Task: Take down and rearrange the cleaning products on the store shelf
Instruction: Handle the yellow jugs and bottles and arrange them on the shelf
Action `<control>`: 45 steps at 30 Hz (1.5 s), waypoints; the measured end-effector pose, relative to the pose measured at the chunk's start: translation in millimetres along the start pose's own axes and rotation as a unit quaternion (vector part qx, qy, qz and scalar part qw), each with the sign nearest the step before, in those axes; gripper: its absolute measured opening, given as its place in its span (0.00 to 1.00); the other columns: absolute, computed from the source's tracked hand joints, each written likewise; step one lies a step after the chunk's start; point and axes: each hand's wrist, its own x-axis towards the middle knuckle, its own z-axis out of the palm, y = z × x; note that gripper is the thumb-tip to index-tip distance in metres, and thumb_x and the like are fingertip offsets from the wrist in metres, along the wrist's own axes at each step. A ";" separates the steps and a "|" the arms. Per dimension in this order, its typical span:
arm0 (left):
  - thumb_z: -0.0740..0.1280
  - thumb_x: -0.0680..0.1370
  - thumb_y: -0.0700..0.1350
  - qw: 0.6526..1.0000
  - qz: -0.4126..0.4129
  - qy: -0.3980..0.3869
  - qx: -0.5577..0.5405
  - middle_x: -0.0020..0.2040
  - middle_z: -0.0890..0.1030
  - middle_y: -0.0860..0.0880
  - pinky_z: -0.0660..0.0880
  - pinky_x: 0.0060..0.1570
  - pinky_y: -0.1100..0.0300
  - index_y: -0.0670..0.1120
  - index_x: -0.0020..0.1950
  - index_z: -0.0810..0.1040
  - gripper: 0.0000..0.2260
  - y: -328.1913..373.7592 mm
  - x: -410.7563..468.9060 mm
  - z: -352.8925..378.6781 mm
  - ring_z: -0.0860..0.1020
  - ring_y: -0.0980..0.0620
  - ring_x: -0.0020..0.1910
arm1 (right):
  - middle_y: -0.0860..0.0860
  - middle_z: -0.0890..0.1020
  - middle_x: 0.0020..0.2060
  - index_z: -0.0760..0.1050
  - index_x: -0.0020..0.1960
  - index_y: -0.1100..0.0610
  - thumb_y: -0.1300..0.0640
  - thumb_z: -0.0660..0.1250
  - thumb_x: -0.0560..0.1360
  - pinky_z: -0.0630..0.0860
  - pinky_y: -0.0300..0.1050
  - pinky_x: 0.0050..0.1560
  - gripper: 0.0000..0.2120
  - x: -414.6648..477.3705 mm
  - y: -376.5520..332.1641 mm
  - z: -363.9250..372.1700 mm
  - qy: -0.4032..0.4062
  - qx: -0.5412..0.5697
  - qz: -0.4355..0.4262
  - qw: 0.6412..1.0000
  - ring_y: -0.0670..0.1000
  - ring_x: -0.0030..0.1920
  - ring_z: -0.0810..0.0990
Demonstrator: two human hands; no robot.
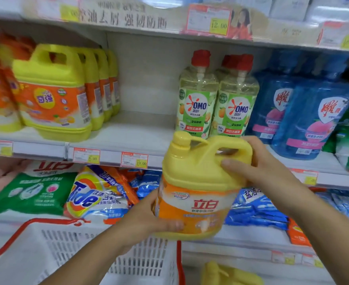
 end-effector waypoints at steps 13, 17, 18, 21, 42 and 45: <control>0.78 0.63 0.63 0.937 0.229 0.265 0.007 0.69 0.74 0.60 0.75 0.61 0.53 0.62 0.71 0.68 0.39 56.6 17.0 -115.4 0.74 0.57 0.66 | 0.35 0.82 0.50 0.66 0.65 0.47 0.52 0.84 0.52 0.78 0.31 0.44 0.46 82.2 -41.4 122.6 0.071 0.013 -0.183 0.981 0.35 0.50 0.82; 0.64 0.72 0.67 0.825 0.227 0.398 0.331 0.79 0.56 0.57 0.51 0.75 0.57 0.55 0.79 0.57 0.39 40.5 36.3 -137.8 0.50 0.59 0.78 | 0.41 0.79 0.58 0.64 0.71 0.52 0.55 0.85 0.56 0.78 0.32 0.50 0.49 124.4 -52.3 140.1 0.096 -0.009 -0.220 0.971 0.37 0.56 0.80; 0.59 0.73 0.70 0.808 0.225 0.390 0.380 0.80 0.54 0.56 0.44 0.75 0.60 0.53 0.79 0.56 0.39 30.8 42.3 -140.8 0.44 0.60 0.78 | 0.42 0.79 0.58 0.64 0.71 0.52 0.56 0.85 0.56 0.78 0.32 0.48 0.48 134.7 -51.5 142.7 0.094 -0.013 -0.217 0.972 0.38 0.56 0.80; 0.49 0.74 0.74 0.778 0.231 0.371 0.452 0.80 0.55 0.55 0.33 0.74 0.61 0.53 0.78 0.60 0.38 4.4 57.3 -148.3 0.38 0.59 0.78 | 0.42 0.80 0.56 0.64 0.70 0.51 0.59 0.85 0.58 0.79 0.32 0.43 0.47 158.1 -42.2 152.9 0.087 -0.016 -0.183 0.979 0.37 0.53 0.80; 0.55 0.79 0.66 0.725 0.267 0.401 0.492 0.78 0.59 0.53 0.36 0.76 0.53 0.54 0.73 0.65 0.26 -18.1 79.8 -156.0 0.46 0.51 0.80 | 0.45 0.76 0.63 0.59 0.76 0.49 0.55 0.77 0.71 0.70 0.20 0.40 0.40 282.8 9.6 183.6 0.154 0.023 -0.108 0.982 0.46 0.59 0.77; 0.54 0.79 0.66 0.728 0.261 0.393 0.497 0.78 0.59 0.53 0.36 0.76 0.53 0.54 0.73 0.65 0.26 -18.4 80.0 -156.6 0.46 0.51 0.80 | 0.48 0.76 0.66 0.57 0.77 0.49 0.55 0.77 0.71 0.75 0.28 0.48 0.41 287.7 9.2 185.6 0.162 0.022 -0.092 0.982 0.48 0.60 0.77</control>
